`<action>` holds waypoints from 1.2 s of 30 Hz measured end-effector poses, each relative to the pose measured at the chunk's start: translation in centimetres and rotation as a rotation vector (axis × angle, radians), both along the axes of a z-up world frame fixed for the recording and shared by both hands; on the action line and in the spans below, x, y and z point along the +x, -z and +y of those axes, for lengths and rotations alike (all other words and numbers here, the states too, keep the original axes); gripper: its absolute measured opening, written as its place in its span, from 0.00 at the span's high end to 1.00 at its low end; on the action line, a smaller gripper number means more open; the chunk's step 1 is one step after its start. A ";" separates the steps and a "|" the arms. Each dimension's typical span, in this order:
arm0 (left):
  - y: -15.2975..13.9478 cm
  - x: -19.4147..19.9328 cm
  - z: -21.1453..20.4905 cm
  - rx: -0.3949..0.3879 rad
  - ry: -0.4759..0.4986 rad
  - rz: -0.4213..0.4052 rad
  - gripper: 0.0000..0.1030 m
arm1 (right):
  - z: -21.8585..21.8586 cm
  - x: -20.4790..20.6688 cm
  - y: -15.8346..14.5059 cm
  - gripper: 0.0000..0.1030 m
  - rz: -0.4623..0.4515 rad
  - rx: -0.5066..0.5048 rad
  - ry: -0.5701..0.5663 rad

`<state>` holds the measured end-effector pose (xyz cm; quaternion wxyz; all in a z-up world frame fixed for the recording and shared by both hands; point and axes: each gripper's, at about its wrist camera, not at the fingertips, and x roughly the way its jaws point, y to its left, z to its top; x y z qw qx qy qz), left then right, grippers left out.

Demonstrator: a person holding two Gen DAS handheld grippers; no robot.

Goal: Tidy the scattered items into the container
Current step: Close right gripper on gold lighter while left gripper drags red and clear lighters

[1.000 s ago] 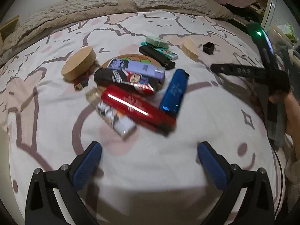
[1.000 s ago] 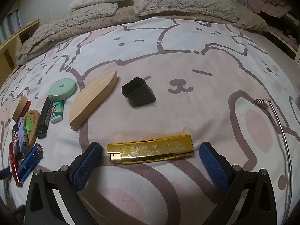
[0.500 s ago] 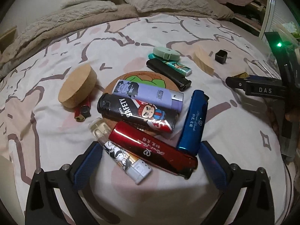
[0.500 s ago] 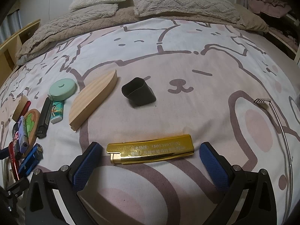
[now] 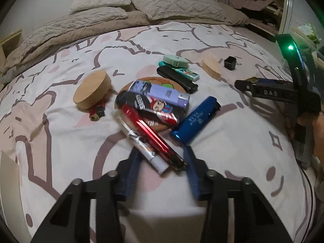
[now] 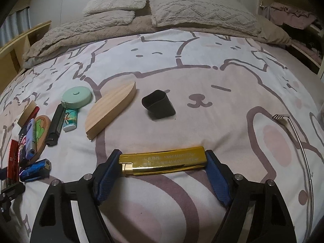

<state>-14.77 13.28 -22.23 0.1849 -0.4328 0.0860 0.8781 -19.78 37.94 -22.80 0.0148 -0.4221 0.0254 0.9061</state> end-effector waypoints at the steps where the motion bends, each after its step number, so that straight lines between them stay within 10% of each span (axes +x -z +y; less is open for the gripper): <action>1: 0.0 0.2 -0.1 0.001 0.002 0.000 0.66 | -0.1 0.1 0.0 0.21 0.000 0.001 -0.002; 13: -0.2 4.4 -1.6 -0.020 0.004 -0.003 0.78 | -1.5 2.1 -0.2 0.21 -0.004 0.025 -0.037; 36: -0.7 12.5 -4.7 -0.028 -0.010 -0.080 0.70 | -4.7 8.6 -0.8 0.21 -0.024 0.042 -0.107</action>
